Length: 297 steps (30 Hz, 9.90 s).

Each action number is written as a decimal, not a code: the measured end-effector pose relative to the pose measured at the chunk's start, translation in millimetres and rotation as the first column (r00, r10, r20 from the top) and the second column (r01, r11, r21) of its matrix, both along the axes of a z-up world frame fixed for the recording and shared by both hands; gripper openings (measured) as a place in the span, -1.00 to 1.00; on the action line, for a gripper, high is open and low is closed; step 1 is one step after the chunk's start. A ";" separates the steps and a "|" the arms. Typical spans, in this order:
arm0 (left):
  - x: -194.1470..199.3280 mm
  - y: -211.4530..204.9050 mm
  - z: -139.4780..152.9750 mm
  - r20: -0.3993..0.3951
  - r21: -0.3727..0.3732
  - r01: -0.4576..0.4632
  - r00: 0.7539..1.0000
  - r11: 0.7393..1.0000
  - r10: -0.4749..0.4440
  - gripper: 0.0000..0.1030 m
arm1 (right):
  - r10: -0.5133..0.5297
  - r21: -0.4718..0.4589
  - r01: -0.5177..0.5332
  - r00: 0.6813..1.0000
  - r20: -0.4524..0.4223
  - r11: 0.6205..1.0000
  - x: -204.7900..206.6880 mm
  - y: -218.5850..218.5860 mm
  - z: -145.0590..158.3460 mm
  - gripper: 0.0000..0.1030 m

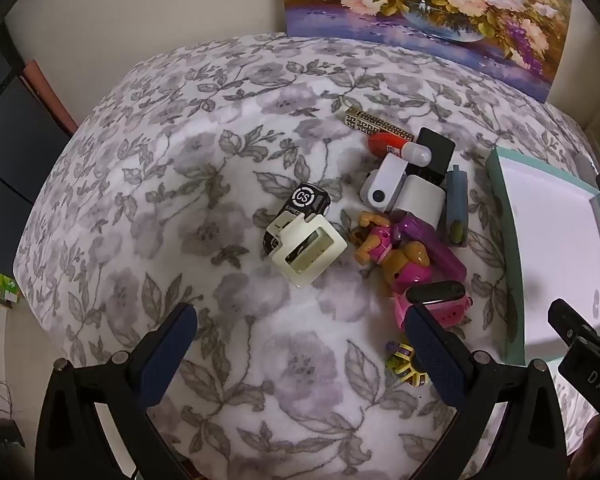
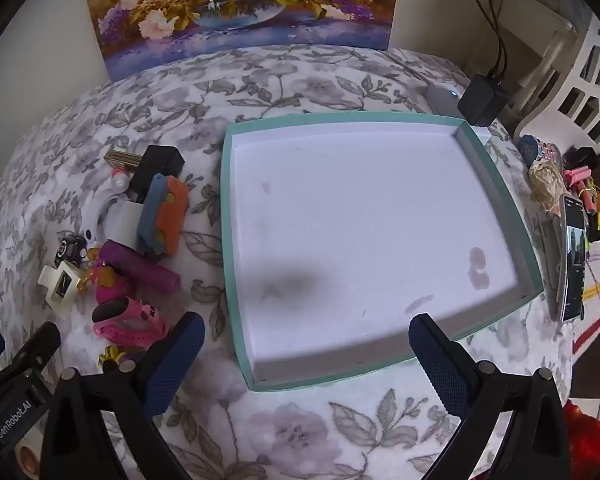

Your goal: Organize rigid objects

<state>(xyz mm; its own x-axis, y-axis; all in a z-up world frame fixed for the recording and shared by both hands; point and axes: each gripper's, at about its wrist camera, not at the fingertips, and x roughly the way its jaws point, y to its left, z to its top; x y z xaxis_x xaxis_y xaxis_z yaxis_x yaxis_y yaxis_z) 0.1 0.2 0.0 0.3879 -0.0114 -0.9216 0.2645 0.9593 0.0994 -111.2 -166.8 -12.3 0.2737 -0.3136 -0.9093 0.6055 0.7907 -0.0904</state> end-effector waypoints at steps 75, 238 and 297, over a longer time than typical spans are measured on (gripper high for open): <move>3.2 13.3 -2.1 -0.012 -0.017 -0.044 0.999 0.999 0.044 1.00 | 0.052 0.015 -0.053 0.999 0.010 0.998 4.9 10.5 -1.2 1.00; 2.4 -211.0 -38.6 -0.096 -0.321 0.242 0.953 0.916 -0.286 -0.69 | -0.346 0.133 0.332 0.932 0.105 0.934 -10.2 -172.5 -22.5 -0.22; 45.9 55.9 19.9 -0.023 -0.237 -0.259 0.965 0.936 0.261 0.68 | 0.158 0.102 -0.173 0.977 0.141 0.980 64.5 31.6 10.5 1.00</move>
<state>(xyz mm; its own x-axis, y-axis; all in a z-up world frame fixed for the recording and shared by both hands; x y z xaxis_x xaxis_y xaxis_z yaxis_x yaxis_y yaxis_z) 46.0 56.1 19.9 0.4143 -0.1254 -0.9014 0.0025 0.9906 -0.1366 -46.7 -135.2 -1.7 0.4329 -0.1512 -0.8887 0.4656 0.8817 0.0768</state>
